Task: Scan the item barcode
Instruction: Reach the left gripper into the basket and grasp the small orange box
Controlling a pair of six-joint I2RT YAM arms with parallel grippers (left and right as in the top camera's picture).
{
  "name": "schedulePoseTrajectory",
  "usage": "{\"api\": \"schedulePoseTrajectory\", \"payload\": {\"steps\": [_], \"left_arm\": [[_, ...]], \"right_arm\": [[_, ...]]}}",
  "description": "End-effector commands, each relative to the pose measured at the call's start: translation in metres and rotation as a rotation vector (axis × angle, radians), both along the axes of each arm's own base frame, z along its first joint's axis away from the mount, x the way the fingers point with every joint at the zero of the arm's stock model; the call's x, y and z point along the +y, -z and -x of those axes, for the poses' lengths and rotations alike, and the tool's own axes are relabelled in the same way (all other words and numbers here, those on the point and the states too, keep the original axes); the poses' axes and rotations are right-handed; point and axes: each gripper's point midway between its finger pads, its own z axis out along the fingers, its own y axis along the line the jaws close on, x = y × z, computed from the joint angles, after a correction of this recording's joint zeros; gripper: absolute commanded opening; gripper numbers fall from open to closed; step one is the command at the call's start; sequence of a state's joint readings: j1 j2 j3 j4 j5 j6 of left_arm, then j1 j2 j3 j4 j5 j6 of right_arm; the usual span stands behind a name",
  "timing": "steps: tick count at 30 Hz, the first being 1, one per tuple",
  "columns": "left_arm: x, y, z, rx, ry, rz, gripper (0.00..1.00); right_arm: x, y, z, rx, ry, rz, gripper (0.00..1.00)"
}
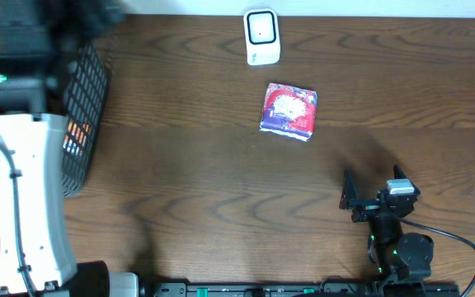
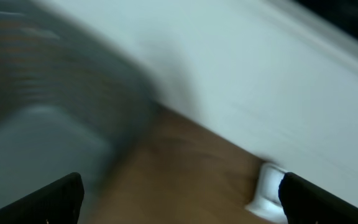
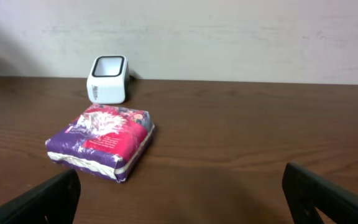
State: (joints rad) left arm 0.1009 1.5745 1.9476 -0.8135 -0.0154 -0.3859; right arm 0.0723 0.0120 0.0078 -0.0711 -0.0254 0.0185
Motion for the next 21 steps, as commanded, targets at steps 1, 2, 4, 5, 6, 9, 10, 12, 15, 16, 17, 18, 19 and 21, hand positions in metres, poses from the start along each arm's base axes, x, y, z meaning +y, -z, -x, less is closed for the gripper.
{"api": "schedulePoseTrajectory", "payload": {"steps": [1, 2, 4, 5, 6, 9, 10, 12, 15, 16, 17, 18, 19, 21], "left_arm": [[0.091, 0.024, 0.024, 0.111, -0.232, -0.057, 0.99], [0.106, 0.033, 0.030, 0.145, -0.267, -0.048, 0.99], [0.134, 0.055, 0.045, 0.230, -0.336, -0.024, 0.99], [0.146, 0.068, 0.053, 0.276, -0.366, -0.009, 0.99], [0.156, 0.079, 0.060, 0.318, -0.389, 0.006, 0.98], [0.174, 0.114, 0.071, 0.430, -0.427, 0.057, 0.97], [0.176, 0.125, 0.072, 0.459, -0.425, 0.079, 0.97], [0.179, 0.144, 0.073, 0.509, -0.420, 0.113, 0.97], [0.180, 0.166, 0.066, 0.564, -0.384, 0.126, 0.97], [0.179, 0.174, 0.063, 0.583, -0.354, 0.126, 0.97], [0.178, 0.180, 0.060, 0.599, -0.322, 0.127, 0.97], [0.176, 0.187, 0.057, 0.612, -0.292, 0.131, 0.97], [0.176, 0.194, 0.055, 0.630, -0.277, 0.135, 0.97], [0.177, 0.208, 0.055, 0.665, -0.278, 0.150, 0.97]], "right_arm": [[-0.002, 0.001, 0.000, 0.002, 0.010, -0.010, 0.99], [-0.002, 0.001, 0.000, 0.002, 0.010, -0.010, 0.99], [-0.002, 0.001, 0.000, 0.002, 0.010, -0.010, 0.99], [-0.002, 0.001, 0.000, 0.002, 0.010, -0.010, 0.99], [-0.002, 0.001, 0.000, 0.002, 0.011, -0.010, 0.99], [-0.002, 0.001, 0.000, 0.002, 0.010, -0.010, 0.99], [-0.002, 0.001, 0.000, 0.002, 0.010, -0.010, 0.99], [-0.002, 0.001, 0.000, 0.002, 0.010, -0.010, 0.99], [-0.002, 0.001, 0.000, 0.002, 0.010, -0.010, 0.99], [-0.002, 0.001, 0.000, 0.002, 0.010, -0.010, 0.99], [-0.002, 0.001, 0.000, 0.002, 0.010, -0.010, 0.99], [-0.002, 0.001, 0.000, 0.002, 0.010, -0.010, 0.99], [-0.002, 0.001, 0.000, 0.002, 0.011, -0.010, 0.99], [-0.002, 0.001, 0.000, 0.002, 0.011, -0.010, 0.99]]}}
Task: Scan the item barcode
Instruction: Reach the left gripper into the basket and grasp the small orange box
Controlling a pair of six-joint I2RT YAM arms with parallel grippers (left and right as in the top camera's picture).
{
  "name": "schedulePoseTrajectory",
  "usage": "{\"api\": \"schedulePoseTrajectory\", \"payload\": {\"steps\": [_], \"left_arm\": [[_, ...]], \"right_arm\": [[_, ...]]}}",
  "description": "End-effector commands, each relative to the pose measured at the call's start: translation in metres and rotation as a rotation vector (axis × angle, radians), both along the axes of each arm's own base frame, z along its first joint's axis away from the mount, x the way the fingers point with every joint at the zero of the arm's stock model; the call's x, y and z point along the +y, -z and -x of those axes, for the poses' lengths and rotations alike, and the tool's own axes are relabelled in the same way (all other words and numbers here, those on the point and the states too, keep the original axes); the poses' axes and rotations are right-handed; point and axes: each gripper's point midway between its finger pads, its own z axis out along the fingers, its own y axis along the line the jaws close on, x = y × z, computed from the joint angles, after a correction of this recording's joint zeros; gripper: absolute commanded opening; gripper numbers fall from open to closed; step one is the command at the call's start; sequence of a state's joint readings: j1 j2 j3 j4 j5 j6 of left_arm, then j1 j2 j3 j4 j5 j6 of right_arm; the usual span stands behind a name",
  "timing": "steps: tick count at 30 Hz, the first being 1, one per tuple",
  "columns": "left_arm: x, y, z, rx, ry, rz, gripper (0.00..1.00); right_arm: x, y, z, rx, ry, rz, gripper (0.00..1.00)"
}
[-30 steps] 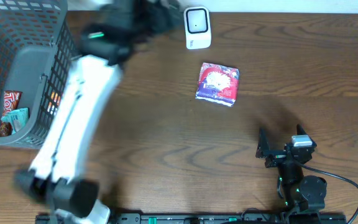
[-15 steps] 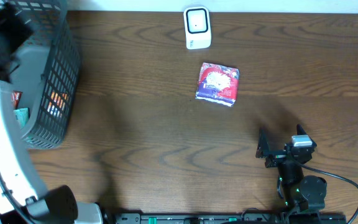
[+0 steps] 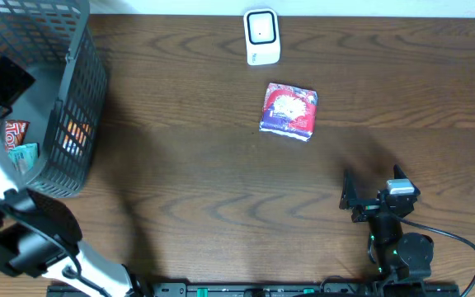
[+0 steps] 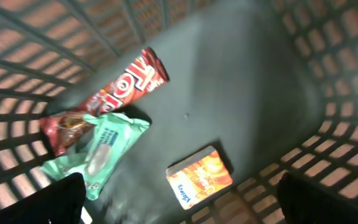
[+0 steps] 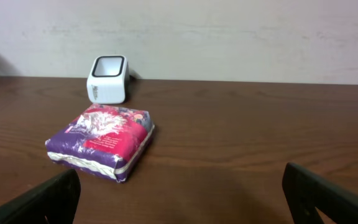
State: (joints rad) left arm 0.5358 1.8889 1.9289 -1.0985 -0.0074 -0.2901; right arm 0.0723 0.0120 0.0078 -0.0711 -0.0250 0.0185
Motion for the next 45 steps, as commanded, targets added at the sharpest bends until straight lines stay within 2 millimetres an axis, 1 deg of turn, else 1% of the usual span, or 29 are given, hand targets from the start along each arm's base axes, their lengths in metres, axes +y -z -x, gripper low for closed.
{"api": "schedulePoseTrajectory", "payload": {"steps": [1, 5, 6, 8, 12, 17, 20, 22, 29, 33, 35, 37, 41, 43, 45], "left_arm": [[-0.004, 0.027, -0.002, 0.060, 0.060, 0.049, 0.97], [-0.003, 0.061, -0.001, 0.144, 0.057, 0.103, 0.97], [-0.006, 0.073, -0.001, 0.171, 0.082, 0.128, 0.97], [-0.017, 0.089, -0.006, 0.178, 0.153, 0.192, 0.95], [-0.035, 0.114, -0.014, 0.176, 0.215, 0.319, 0.94], [-0.043, 0.143, -0.007, 0.249, 0.214, 0.386, 0.94], [-0.050, 0.153, -0.007, 0.262, 0.233, 0.427, 0.94], [-0.056, 0.157, -0.008, 0.254, 0.261, 0.458, 0.91], [-0.064, 0.173, 0.006, 0.298, 0.261, 0.496, 0.86], [-0.068, 0.184, 0.013, 0.318, 0.266, 0.510, 0.86], [-0.070, 0.188, 0.016, 0.325, 0.271, 0.512, 0.74], [-0.069, 0.190, 0.017, 0.328, 0.269, 0.508, 0.49], [-0.066, 0.188, 0.016, 0.321, 0.250, 0.508, 0.08], [-0.064, 0.183, 0.015, 0.311, 0.217, 0.507, 0.08], [-0.060, 0.173, 0.011, 0.283, 0.180, 0.497, 0.07]], "right_arm": [[-0.002, 0.001, 0.000, 0.002, 0.010, -0.010, 0.99], [-0.002, 0.001, 0.000, 0.002, 0.010, -0.010, 0.99], [-0.002, 0.001, 0.000, 0.002, 0.010, -0.010, 0.99], [-0.002, 0.001, 0.000, 0.002, 0.010, -0.010, 0.99], [-0.002, 0.001, 0.000, 0.002, 0.010, -0.010, 0.99], [-0.002, 0.001, 0.000, 0.002, 0.010, -0.010, 0.99], [-0.002, 0.001, 0.000, 0.002, 0.010, -0.010, 0.99], [-0.002, 0.001, 0.000, 0.002, 0.010, -0.010, 0.99], [-0.002, 0.001, 0.000, 0.002, 0.010, -0.010, 0.99], [-0.002, 0.001, 0.000, 0.002, 0.010, -0.010, 0.99], [-0.002, 0.001, 0.000, 0.002, 0.010, -0.010, 0.99], [-0.002, 0.001, 0.000, 0.002, 0.010, -0.010, 0.99], [-0.002, 0.001, 0.000, 0.002, 0.010, -0.010, 0.99], [-0.002, 0.001, 0.000, 0.002, 0.010, -0.010, 0.99], [-0.002, 0.001, 0.000, 0.002, 0.010, -0.010, 0.99]]}}
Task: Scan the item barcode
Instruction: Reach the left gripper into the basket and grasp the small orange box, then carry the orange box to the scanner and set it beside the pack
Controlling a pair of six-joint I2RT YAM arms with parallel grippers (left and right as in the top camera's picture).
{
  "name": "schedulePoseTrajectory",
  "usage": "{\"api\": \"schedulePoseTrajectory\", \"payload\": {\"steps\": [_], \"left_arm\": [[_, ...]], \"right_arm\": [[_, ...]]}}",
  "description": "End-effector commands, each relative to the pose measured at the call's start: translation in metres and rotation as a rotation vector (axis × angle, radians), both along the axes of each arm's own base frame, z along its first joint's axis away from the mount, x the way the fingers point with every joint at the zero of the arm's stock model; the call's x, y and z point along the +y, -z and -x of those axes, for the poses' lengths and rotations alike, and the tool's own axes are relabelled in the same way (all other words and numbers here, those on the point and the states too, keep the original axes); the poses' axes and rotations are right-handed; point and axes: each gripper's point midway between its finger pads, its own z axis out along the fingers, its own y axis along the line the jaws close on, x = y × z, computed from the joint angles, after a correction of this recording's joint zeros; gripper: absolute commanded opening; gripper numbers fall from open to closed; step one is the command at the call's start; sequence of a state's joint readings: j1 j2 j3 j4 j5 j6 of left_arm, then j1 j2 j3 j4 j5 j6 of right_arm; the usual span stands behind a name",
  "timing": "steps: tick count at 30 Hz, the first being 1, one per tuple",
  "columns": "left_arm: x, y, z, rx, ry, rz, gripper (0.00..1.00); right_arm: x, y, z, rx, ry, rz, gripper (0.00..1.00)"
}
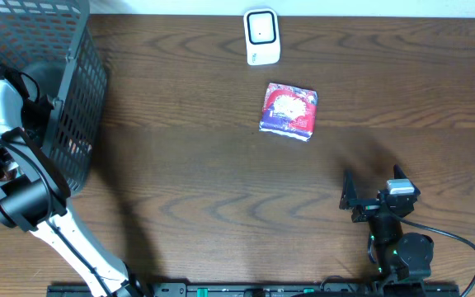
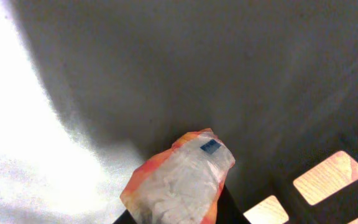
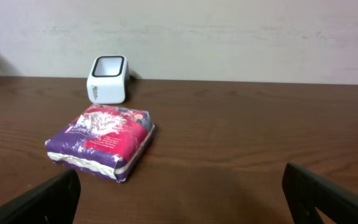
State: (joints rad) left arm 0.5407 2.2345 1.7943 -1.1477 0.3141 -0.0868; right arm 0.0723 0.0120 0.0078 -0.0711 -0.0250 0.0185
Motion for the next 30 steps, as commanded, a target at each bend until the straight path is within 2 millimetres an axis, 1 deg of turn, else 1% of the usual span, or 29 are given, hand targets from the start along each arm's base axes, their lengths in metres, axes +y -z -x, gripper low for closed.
{"api": "schedulePoseTrajectory", "payload": {"steps": [1, 3, 6, 8, 10, 12, 14, 15, 17, 18, 20, 23, 24, 25, 27, 30], "left_arm": [[0.009, -0.016, -0.003, -0.018, -0.083, -0.023, 0.07], [0.013, -0.034, -0.012, -0.069, -0.106, -0.036, 0.08], [0.025, -0.086, -0.030, -0.194, -0.180, -0.092, 0.07], [0.033, -0.124, -0.042, -0.297, -0.231, -0.139, 0.07], [0.041, -0.177, -0.054, -0.440, -0.307, -0.188, 0.07], [0.044, -0.226, -0.059, -0.577, -0.389, -0.218, 0.07], [0.042, -0.277, -0.058, -0.715, -0.460, -0.235, 0.07], [0.038, -0.306, -0.054, -0.795, -0.488, -0.241, 0.07], [0.027, -0.340, -0.047, -0.881, -0.501, -0.245, 0.07], [0.017, -0.357, -0.041, -0.921, -0.496, -0.244, 0.07], [-0.007, -0.384, -0.031, -0.983, -0.488, -0.207, 0.08], [-0.051, -0.408, -0.031, -1.054, -0.405, -0.114, 0.07], [-0.072, -0.415, -0.034, -1.079, -0.353, -0.079, 0.07], [-0.097, -0.418, -0.038, -1.089, -0.294, -0.048, 0.08], [-0.127, -0.415, -0.045, -1.083, -0.223, -0.011, 0.08], [-0.173, -0.401, -0.057, -1.048, -0.116, 0.046, 0.07]], "right_arm": [[-0.002, 0.001, 0.000, 0.002, 0.010, -0.010, 0.99], [-0.002, 0.001, 0.000, 0.002, 0.010, -0.010, 0.99], [-0.002, 0.001, 0.000, 0.002, 0.010, -0.010, 0.99], [-0.002, 0.001, 0.000, 0.002, 0.010, -0.010, 0.99], [-0.002, 0.001, 0.000, 0.002, 0.010, -0.010, 0.99], [-0.002, 0.001, 0.000, 0.002, 0.010, -0.010, 0.99], [-0.002, 0.001, 0.000, 0.002, 0.010, -0.010, 0.99], [-0.002, 0.001, 0.000, 0.002, 0.010, -0.010, 0.99], [-0.002, 0.001, 0.000, 0.002, 0.010, -0.010, 0.99], [-0.002, 0.001, 0.000, 0.002, 0.010, -0.010, 0.99], [-0.002, 0.001, 0.000, 0.002, 0.010, -0.010, 0.99], [-0.002, 0.001, 0.000, 0.002, 0.010, -0.010, 0.99], [-0.002, 0.001, 0.000, 0.002, 0.010, -0.010, 0.99], [-0.002, 0.001, 0.000, 0.002, 0.010, -0.010, 0.99], [-0.002, 0.001, 0.000, 0.002, 0.010, -0.010, 0.99], [-0.002, 0.001, 0.000, 0.002, 0.010, -0.010, 0.99]]}}
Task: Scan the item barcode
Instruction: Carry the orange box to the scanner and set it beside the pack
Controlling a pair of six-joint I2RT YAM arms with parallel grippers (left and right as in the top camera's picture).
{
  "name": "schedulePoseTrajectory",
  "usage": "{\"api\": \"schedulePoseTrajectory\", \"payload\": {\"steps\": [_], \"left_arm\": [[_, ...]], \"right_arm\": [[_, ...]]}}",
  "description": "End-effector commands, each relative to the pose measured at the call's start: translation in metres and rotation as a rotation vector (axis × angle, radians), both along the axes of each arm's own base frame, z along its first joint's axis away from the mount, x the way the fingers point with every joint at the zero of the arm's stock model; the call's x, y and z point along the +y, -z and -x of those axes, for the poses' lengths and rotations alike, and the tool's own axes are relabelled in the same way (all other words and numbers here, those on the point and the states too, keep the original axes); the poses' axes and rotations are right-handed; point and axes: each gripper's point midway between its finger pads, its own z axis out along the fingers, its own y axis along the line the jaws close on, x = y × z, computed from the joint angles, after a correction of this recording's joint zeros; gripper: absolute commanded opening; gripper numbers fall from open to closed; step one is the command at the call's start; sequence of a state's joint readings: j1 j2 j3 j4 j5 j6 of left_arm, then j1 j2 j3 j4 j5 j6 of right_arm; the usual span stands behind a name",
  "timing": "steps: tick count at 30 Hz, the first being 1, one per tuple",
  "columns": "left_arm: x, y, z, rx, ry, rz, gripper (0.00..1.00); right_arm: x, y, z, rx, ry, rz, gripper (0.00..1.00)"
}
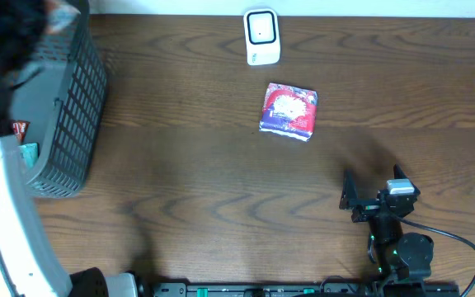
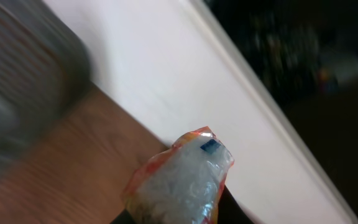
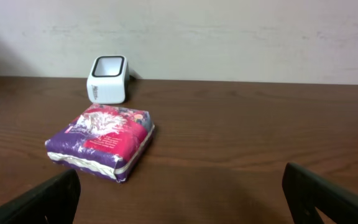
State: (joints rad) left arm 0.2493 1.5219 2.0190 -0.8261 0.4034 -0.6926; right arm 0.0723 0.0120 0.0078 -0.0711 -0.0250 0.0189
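My left gripper (image 2: 178, 210) is shut on a clear packet with orange edges and a small blue label (image 2: 180, 176); brown table top and a white wall blur behind it. In the overhead view the left arm is a dark blur over the basket's far corner, with the packet (image 1: 63, 14) faintly showing. The white scanner (image 1: 261, 36) (image 3: 107, 79) stands at the table's far edge. A purple and pink packet (image 1: 289, 110) (image 3: 101, 140) lies just in front of it. My right gripper (image 1: 375, 200) (image 3: 182, 199) rests open near the front right, holding nothing.
A dark wire basket (image 1: 64, 99) stands at the table's left end, with a red wrapper (image 1: 19, 129) and a teal packet (image 1: 30, 153) showing inside. A white wall runs behind the table's far edge.
My left gripper was low inside the basket, shut on the clear packet. Now it holds that packet up out of the basket, with table and wall behind it. The right arm has not moved.
My left gripper was open near the basket, then open above the snacks lying in it. Then it was shut on the clear orange-edged packet deep in the basket. Now the packet is held above the basket. The right gripper stayed open throughout.
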Motion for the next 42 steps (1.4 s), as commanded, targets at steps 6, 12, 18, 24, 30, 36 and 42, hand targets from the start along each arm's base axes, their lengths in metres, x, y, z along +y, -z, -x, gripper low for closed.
{"api": "schedulePoseTrajectory", "payload": {"steps": [6, 12, 18, 24, 30, 36, 42], "left_arm": [[-0.136, 0.084, -0.031, 0.169, 0.444, -0.188, 0.07], [-0.197, 0.168, -0.039, 0.355, 0.626, -0.287, 0.07], [-0.236, 0.248, -0.041, 0.516, 0.766, -0.338, 0.08], [-0.258, 0.319, -0.042, 0.654, 0.834, -0.349, 0.08], [-0.272, 0.370, -0.047, 0.716, 0.861, -0.353, 0.15], [-0.280, 0.404, -0.050, 0.750, 0.871, -0.350, 0.17], [-0.301, 0.415, -0.037, 0.782, 0.886, -0.343, 0.31]], "right_arm": [[-0.002, 0.001, 0.000, 0.002, 0.010, -0.010, 0.99], [-0.002, 0.001, 0.000, 0.002, 0.010, -0.010, 0.99], [-0.002, 0.001, 0.000, 0.002, 0.010, -0.009, 0.99], [-0.002, 0.001, 0.000, 0.002, 0.010, -0.010, 0.99], [-0.002, 0.001, 0.000, 0.002, 0.010, -0.010, 0.99], [-0.002, 0.001, 0.000, 0.002, 0.010, -0.010, 0.99], [-0.002, 0.001, 0.000, 0.002, 0.010, -0.009, 0.99]]}}
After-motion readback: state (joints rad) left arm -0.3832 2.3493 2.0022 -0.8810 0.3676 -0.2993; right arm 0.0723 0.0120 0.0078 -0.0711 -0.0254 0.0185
